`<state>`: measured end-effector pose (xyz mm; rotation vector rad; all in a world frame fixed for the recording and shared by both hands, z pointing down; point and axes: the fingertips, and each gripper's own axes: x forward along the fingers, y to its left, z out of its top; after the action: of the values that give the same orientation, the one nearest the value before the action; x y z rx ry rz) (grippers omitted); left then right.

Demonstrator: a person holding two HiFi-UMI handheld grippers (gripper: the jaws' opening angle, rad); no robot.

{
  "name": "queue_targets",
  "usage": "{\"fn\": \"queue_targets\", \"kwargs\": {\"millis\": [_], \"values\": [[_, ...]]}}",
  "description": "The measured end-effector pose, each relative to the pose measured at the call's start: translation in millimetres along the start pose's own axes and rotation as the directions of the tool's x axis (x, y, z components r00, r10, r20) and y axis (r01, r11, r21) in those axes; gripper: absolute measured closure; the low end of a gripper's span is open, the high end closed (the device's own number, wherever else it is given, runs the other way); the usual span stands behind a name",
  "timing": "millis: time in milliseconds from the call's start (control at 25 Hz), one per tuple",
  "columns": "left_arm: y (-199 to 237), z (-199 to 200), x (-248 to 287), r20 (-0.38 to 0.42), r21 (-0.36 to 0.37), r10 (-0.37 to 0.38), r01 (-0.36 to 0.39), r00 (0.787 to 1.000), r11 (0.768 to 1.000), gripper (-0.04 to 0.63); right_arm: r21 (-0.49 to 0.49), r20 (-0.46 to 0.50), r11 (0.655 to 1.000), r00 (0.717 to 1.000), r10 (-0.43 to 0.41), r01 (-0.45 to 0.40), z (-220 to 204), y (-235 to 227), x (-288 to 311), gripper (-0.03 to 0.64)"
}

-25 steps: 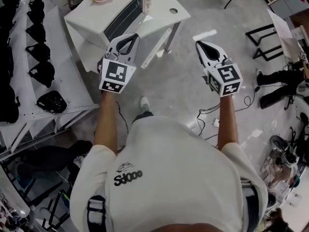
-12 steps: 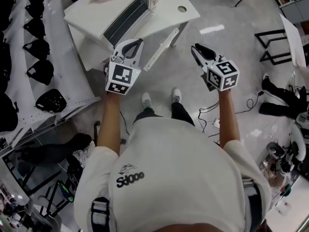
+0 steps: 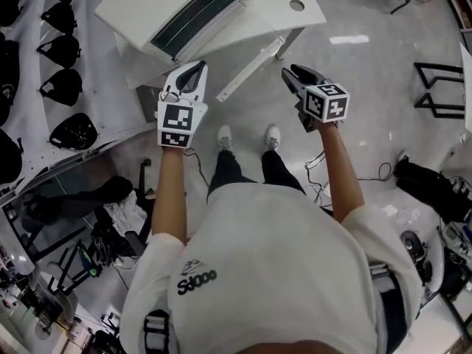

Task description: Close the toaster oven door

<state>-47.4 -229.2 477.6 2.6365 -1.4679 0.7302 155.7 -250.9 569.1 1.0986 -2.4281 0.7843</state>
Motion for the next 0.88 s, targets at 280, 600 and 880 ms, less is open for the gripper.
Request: {"fn": "queue_targets", "kwargs": {"millis": [280,600,880], "values": [[6,-42,7,-0.054,-0.047,0.063,-0.066,0.997,0.997,0.577,0.026,-0.13,0.997,0.989,0.072,-0.069,-71,-26,71,0.486],[10,-82,12,-0.088,-0.082,0.093,-0.1,0.992,0.992,0.577,0.164,-0.19,0.98,0.972,0.14,-0.109,-127,-42,137,0.485],[9,-110,19,-0.141,-0.075,0.096,-0.108,0.985,0.991,0.577,0.342,-0.073,0.924,0.976,0.206,-0.17,-130,-48,170,0.485]]}}
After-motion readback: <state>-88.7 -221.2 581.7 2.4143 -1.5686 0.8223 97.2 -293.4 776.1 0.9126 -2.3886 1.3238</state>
